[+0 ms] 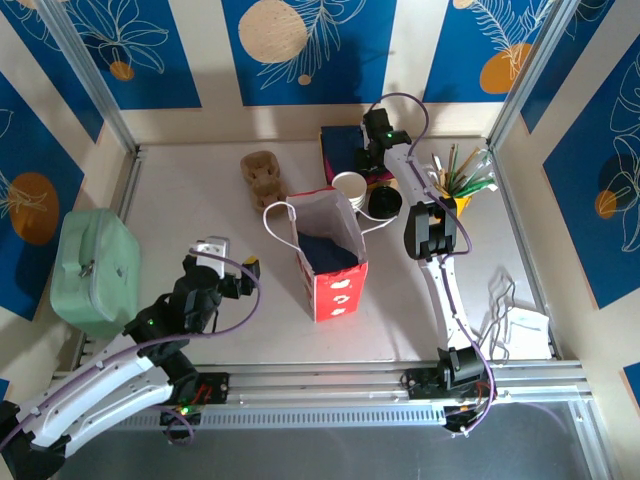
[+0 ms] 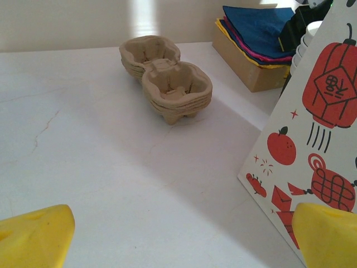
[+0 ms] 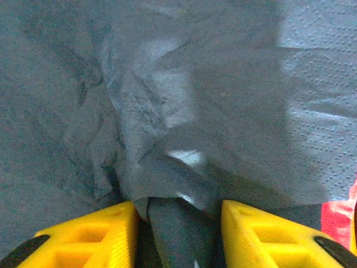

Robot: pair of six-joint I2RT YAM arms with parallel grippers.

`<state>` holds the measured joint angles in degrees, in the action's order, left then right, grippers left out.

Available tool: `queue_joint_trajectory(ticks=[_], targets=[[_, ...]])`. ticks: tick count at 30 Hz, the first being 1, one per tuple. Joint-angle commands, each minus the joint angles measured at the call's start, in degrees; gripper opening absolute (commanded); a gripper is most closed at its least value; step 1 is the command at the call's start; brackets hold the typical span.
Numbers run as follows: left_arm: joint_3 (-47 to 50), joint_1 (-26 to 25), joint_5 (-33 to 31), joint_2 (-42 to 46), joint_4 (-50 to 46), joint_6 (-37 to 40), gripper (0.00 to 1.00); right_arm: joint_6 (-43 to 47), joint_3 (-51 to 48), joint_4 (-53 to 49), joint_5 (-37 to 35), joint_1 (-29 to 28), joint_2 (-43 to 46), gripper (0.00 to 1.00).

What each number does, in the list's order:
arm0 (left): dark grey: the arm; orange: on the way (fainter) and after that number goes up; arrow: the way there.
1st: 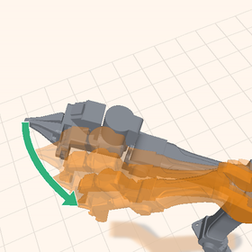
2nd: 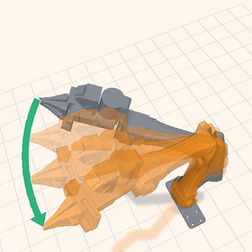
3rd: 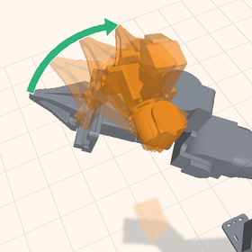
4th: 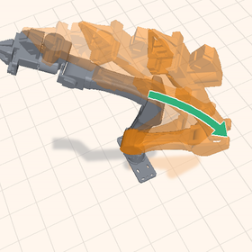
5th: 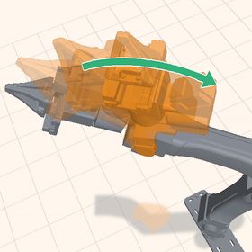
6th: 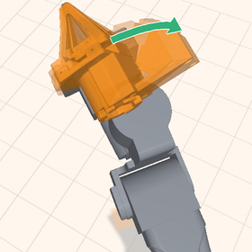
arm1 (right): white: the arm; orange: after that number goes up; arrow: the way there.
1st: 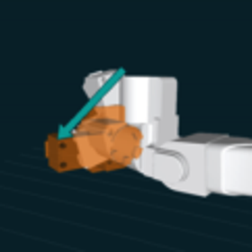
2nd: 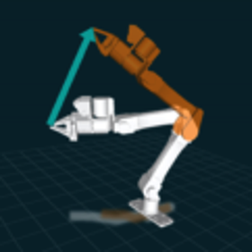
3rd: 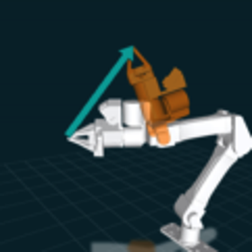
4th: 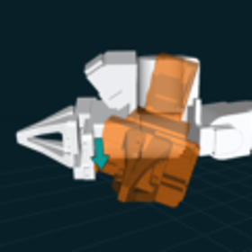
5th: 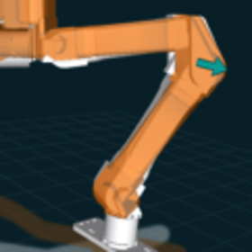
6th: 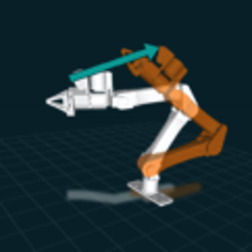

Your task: Pack the takeout coffee

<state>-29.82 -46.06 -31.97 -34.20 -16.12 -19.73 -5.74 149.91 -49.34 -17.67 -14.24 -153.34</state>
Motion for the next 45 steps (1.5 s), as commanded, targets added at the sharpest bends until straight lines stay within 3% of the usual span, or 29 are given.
queue_joint_trajectory(ticks=[1, 17, 26, 45], targets=[[-1.2, -0.4, 0.2, 0.5, -0.7, -1.0, 1.00, -1.3, 1.0, -3.6, 2.6, 0.0, 1.1, 0.39], [-1.1, -0.4, -0.1, 1.8, -1.7, -1.4, 1.00, -5.1, 1.2, -2.7, 8.3, 1.3, 6.0, 0.27], [-1.7, -0.4, -0.3, 1.8, -1.6, -0.7, 1.00, -5.5, 2.0, -3.6, 7.6, 1.6, 10.3, 0.19], [-3.0, -0.4, 0.8, 2.5, -1.4, 0.0, 1.00, -6.4, 2.5, -11.4, 10.7, 1.5, 28.7, 0.08]])
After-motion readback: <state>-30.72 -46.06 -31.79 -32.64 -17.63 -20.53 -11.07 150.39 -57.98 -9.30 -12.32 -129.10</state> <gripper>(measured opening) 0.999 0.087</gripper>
